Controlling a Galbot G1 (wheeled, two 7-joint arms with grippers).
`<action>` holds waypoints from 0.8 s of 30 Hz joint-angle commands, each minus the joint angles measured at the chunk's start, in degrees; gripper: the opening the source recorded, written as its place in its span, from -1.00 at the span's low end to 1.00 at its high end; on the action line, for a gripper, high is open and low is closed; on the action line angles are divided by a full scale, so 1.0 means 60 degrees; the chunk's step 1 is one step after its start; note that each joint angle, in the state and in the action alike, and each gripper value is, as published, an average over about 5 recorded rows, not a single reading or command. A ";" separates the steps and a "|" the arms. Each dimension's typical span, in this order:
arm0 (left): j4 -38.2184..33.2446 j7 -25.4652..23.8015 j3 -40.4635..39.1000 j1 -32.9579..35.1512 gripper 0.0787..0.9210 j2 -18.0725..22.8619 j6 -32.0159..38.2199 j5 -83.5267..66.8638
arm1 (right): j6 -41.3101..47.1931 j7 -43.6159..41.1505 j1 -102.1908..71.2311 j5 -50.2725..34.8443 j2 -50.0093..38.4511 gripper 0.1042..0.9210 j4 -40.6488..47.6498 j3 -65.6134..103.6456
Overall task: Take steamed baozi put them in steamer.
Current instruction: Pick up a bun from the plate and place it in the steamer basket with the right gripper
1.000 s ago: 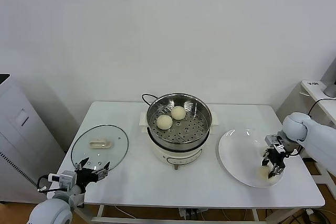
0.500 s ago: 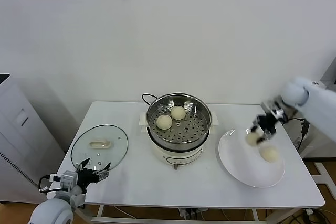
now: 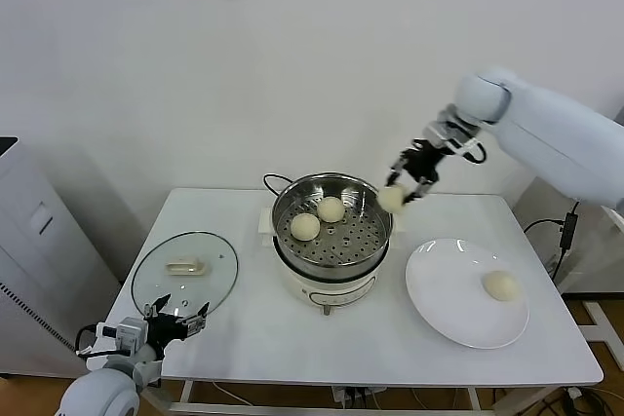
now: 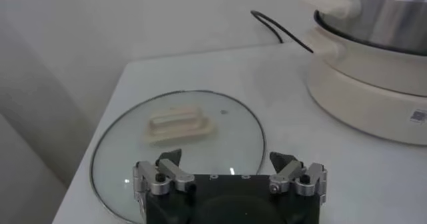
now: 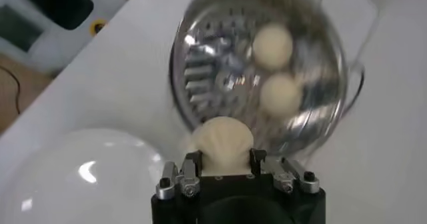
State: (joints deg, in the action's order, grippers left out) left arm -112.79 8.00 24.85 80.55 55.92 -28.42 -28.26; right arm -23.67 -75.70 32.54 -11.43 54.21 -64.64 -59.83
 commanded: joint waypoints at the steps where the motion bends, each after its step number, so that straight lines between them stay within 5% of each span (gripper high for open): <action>1: -0.0018 -0.0010 0.0028 0.0014 0.77 0.0005 0.0022 0.0002 | -0.2889 0.0048 0.0058 0.0860 0.1716 -0.13 -0.0451 0.0009; 9: -0.0028 -0.0013 0.0040 0.0013 0.77 0.0005 0.0031 0.0003 | -0.3823 0.0110 -0.0722 0.2249 0.1536 -0.13 -0.1623 0.0013; 24: -0.0041 -0.0016 0.0029 0.0009 0.77 0.0030 0.0027 0.0031 | -0.4159 0.0082 -0.2284 0.4227 0.1739 -0.13 -0.1611 0.0547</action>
State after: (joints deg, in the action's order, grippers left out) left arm -112.92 7.89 24.95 80.57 56.12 -28.23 -28.11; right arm -45.48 -75.19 23.98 6.22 63.38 -73.33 -57.77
